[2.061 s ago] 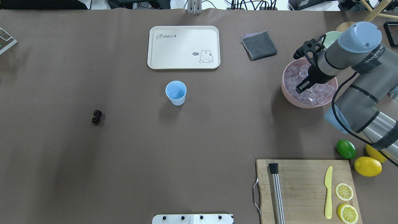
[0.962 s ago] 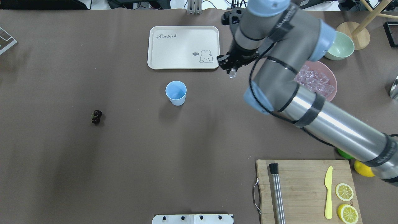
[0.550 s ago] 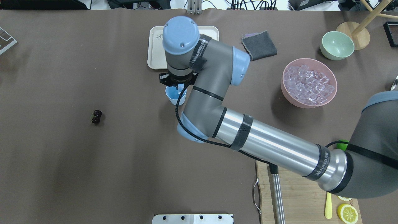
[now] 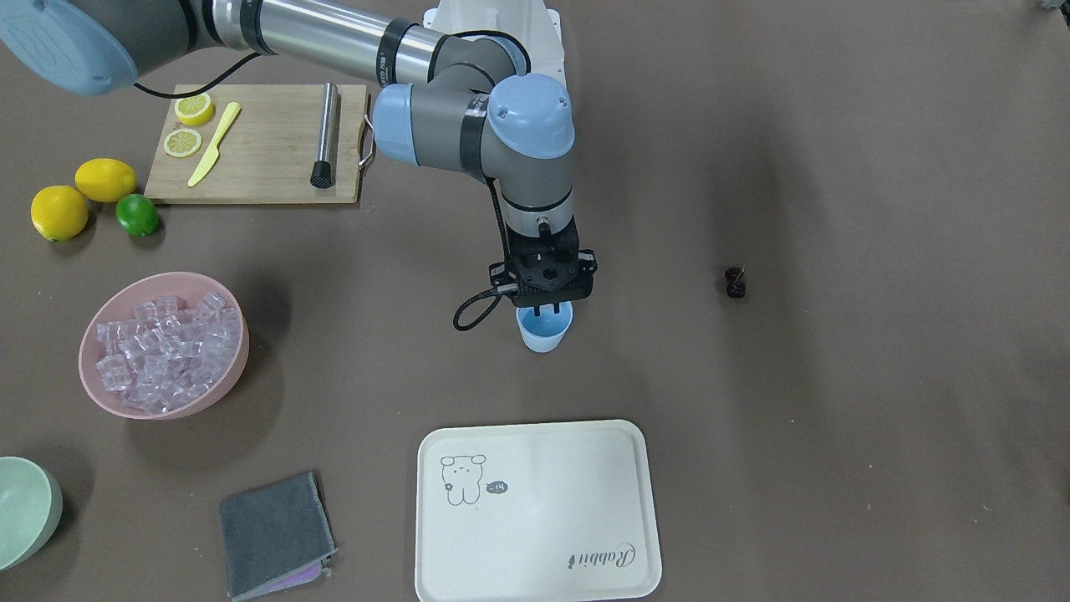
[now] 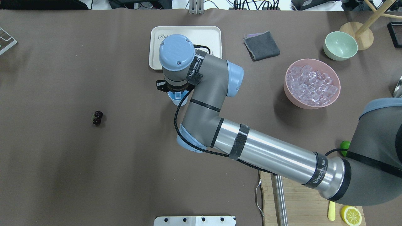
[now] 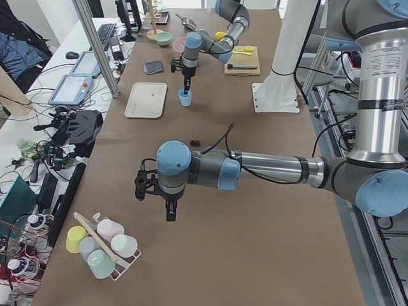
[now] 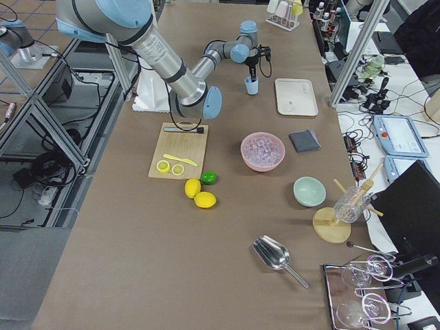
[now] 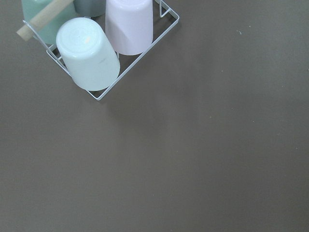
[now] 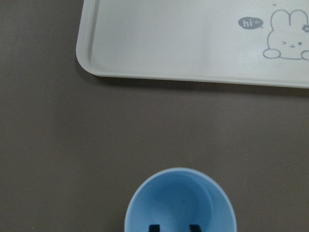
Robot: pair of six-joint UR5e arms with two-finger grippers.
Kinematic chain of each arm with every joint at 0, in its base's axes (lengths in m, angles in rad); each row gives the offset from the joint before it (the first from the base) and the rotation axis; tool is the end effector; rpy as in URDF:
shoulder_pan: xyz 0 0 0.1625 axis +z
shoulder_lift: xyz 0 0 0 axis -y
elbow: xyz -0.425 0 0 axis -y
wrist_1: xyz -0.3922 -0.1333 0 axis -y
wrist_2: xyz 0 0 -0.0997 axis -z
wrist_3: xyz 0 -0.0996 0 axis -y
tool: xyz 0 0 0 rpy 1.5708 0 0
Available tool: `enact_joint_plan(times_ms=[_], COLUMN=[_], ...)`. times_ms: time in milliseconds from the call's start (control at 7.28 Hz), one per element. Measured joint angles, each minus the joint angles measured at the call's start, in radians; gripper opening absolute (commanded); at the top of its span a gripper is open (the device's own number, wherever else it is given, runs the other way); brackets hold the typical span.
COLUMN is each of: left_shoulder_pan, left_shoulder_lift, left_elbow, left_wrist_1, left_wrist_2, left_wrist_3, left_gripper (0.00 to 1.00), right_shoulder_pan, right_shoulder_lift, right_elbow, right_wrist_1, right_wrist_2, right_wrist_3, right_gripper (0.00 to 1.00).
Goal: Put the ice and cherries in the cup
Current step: 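Release the ice cube into the cup and lift the right gripper away, then lower the right gripper into the pink bowl and grasp another ice cube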
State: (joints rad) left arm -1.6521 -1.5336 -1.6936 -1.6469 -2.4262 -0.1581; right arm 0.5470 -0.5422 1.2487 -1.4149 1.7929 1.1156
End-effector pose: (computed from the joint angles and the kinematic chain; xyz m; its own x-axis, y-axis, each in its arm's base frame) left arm -0.0972 -0.4776 0.6021 0.6427 -0.0879 -0.7610 0.1836 0.9821 0.0417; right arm -0.6262 -0.5117 0.1147 0.6593 -0.1006 0.7451 -0.0831 0.9752 0.2051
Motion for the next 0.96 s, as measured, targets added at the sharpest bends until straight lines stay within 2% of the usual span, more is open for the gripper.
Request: enact_joint_plan(times_ms=[275, 412, 550, 824, 962], left_shoulder_pan=[0.000, 0.000, 0.000, 0.000, 0.000], left_shoulder_lift=[0.003, 0.004, 0.005, 0.007, 0.008], left_elbow=[-0.003, -0.006, -0.010, -0.019, -0.021], left_wrist_1=[0.000, -0.001, -0.001, -0.001, -0.001], left_wrist_2=[0.000, -0.001, -0.001, -0.002, -0.002], left_wrist_3=[0.000, 0.000, -0.001, -0.001, -0.001], left_gripper=[0.98, 0.98, 0.98, 0.98, 0.98], right_shoulder_pan=[0.039, 0.088, 0.142, 0.257, 0.320], right_shoulder_lift=[-0.010, -0.055, -0.163, -0.457, -0.563], right_elbow=[0.027, 0.076, 0.174, 0.388, 0.432], right_wrist_1=[-0.006, -0.014, -0.022, -0.024, -0.022], right_wrist_2=[0.033, 0.094, 0.145, 0.217, 0.247], right_wrist_3=[-0.009, -0.037, -0.113, -0.388, -0.532], right_gripper=[0.98, 0.98, 0.98, 0.95, 0.95])
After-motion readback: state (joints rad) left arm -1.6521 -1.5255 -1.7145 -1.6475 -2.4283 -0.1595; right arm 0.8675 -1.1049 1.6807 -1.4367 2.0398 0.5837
